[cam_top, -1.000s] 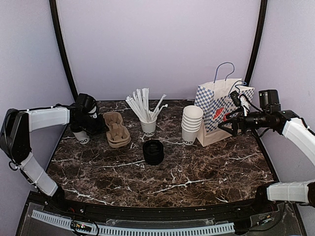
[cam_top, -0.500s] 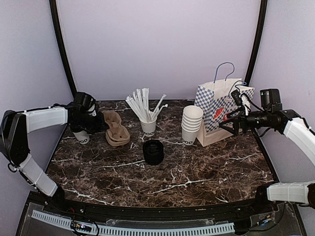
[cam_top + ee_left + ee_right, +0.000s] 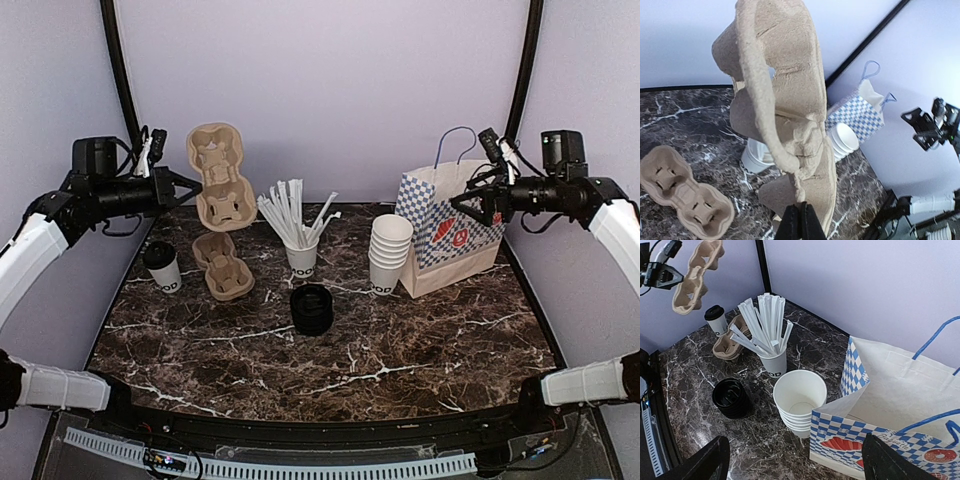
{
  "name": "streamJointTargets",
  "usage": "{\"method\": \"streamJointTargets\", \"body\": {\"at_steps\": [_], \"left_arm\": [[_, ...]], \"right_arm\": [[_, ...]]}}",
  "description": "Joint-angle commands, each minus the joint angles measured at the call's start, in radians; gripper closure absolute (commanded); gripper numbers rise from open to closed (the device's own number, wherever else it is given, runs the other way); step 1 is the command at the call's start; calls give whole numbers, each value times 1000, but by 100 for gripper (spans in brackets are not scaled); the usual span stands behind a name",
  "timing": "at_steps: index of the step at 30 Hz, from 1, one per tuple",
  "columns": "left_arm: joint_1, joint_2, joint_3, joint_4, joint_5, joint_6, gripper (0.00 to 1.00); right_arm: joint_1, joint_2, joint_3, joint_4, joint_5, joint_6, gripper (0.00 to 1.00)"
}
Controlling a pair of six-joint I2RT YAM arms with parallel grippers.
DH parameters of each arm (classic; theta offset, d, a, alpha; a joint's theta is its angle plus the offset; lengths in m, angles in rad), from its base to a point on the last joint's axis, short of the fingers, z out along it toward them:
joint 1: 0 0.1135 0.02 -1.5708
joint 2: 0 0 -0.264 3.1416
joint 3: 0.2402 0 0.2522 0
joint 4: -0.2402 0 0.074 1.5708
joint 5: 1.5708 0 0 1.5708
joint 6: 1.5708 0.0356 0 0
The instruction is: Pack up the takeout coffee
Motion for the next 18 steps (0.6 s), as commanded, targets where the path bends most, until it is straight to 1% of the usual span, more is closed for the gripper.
{"method": "streamJointTargets", "body": {"at_steps": [1,3,4,6,10,14,16,18], "left_arm": [[-43,-84,-68,-189,235,48,100],[-116,-133,-104,-247,231,51,100],[-174,-156,-113,-266,227,49,100],[-238,-180,-147,-324,205,27,100],[-290,-239,-251,-393,178,-18,100],[-316,-281,-389,-355,187,-87,100],[-333,-280,-493,-264,189,-127,100],[-351,-263,-558,-187,196,-160,100]], "right_arm": [[-7,15,107,-51,85,-24,7],[-7,34,144,-60,116,-24,7],[-6,44,158,-62,128,-22,7],[-7,62,177,-54,145,-12,8],[-7,97,185,-37,133,13,8],[-7,117,177,-20,140,29,9],[-7,121,173,-13,148,30,9],[-7,122,173,-14,148,34,9]]}}
